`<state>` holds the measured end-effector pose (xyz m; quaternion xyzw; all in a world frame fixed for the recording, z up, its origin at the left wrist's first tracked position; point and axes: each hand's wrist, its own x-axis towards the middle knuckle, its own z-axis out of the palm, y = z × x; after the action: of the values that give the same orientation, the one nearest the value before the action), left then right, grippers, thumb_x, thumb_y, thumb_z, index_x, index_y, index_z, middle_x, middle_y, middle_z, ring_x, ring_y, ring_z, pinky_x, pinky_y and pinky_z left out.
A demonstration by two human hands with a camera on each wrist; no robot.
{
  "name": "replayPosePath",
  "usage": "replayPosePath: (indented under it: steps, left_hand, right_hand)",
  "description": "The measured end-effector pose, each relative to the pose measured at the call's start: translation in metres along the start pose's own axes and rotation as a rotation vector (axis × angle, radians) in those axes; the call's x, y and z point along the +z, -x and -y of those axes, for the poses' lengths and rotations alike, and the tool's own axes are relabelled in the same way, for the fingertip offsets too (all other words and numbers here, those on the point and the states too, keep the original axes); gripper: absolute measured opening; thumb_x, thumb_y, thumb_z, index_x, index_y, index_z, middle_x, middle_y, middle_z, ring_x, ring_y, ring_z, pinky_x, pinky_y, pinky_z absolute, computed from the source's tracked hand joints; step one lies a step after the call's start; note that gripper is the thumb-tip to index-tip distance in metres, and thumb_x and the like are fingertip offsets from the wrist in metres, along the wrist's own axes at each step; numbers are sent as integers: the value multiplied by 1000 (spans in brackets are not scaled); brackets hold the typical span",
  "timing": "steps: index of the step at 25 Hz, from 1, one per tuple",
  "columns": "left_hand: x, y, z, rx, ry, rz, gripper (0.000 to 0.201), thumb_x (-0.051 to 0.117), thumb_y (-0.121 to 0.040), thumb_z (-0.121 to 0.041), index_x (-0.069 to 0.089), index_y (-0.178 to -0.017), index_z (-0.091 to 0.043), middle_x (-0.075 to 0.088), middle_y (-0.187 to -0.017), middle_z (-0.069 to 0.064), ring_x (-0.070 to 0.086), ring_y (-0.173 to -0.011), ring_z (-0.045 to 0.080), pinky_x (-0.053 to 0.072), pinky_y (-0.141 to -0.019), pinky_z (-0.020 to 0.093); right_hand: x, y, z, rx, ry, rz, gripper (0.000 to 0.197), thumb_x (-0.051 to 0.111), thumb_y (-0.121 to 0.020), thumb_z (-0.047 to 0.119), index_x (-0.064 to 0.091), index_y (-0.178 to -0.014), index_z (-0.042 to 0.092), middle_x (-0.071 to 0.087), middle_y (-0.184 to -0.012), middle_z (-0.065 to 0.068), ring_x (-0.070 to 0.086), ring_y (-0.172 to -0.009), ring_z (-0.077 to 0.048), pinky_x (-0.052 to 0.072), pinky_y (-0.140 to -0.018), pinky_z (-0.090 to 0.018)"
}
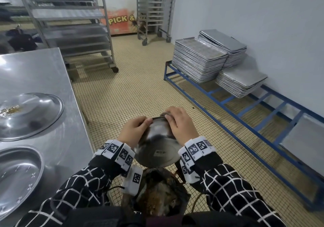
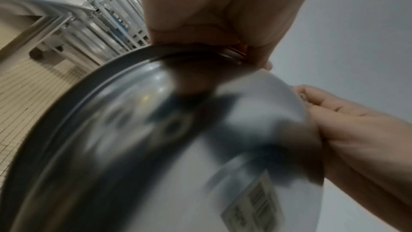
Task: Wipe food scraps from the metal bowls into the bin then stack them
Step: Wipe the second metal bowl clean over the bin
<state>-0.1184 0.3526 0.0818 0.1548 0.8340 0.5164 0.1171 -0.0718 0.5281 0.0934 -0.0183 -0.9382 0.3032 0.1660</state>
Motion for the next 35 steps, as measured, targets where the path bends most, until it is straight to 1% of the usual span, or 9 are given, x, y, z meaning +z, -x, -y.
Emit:
replayPosePath:
  steps: [3,7,13,17,22,27,30,32,35]
  left_hand:
    - [4,-1,-1,-83,100,-68,23,44,-98,-40,61,-85,-31,67,-88,1,64,-88,22,51,-82,36]
    - [6,-4,-9,-219,384,-79,23,45,-97,-43,65,-96,-29,69,-101,4,64,-100,24,49,-95,44]
    - [3,6,-15,-198,404,-24,32,40,-98,-43,63,-99,-21,68,-96,7,65,-93,29,53,-87,43]
    - [2,6,-7,-203,345,-57,27,39,-98,-45,61,-92,-31,68,-98,7,64,-94,27,50,-93,46]
    - [4,4,-8,-161,213,-70,27,35,-100,-44,58,-95,-30,65,-95,3,63,-89,23,50,-88,41]
    - [6,6,-23,-72,164,-84,25,40,-101,-36,62,-93,-26,68,-95,3,62,-90,18,48,-80,28]
    - [4,7,-19,-64,168,-88,26,40,-100,-40,60,-85,-31,67,-90,2,63,-87,19,50,-80,32]
    - [3,8,-15,-71,199,-90,24,41,-99,-42,58,-84,-36,66,-92,-1,61,-89,17,49,-83,31]
    - [1,10,-9,-94,287,-115,24,42,-98,-42,61,-86,-34,67,-90,0,63,-89,20,51,-84,37]
  right_hand:
    - [18,17,19,20,-109,-264,25,49,-95,19,44,-119,22,42,-129,-8,47,-113,-18,46,-87,-24]
    - [44,43,33,-83,170,-184,39,35,-97,37,53,-125,16,32,-146,-11,20,-139,-29,26,-112,-47]
    - [14,18,-1,182,-17,-263,40,34,-98,38,51,-132,22,41,-136,-7,42,-114,-13,47,-94,-33]
    - [12,29,-27,485,-259,-190,38,34,-101,29,46,-136,20,52,-128,-4,51,-112,-14,39,-83,-15]
    - [21,33,3,164,-236,-289,38,42,-97,17,46,-134,17,41,-145,0,44,-129,-15,42,-99,-24]
    - [46,40,23,-124,169,-258,38,35,-98,34,52,-131,22,33,-150,-2,26,-139,-23,17,-116,-39]
    - [44,39,16,17,86,-320,44,28,-98,40,44,-137,25,27,-152,-1,29,-137,-22,33,-109,-46]
    - [39,38,7,172,-99,-371,46,26,-98,42,39,-139,26,26,-151,2,38,-129,-18,49,-92,-34]
    - [38,45,-13,524,-435,-439,44,28,-100,37,39,-141,24,40,-143,0,47,-116,-10,45,-79,-17]
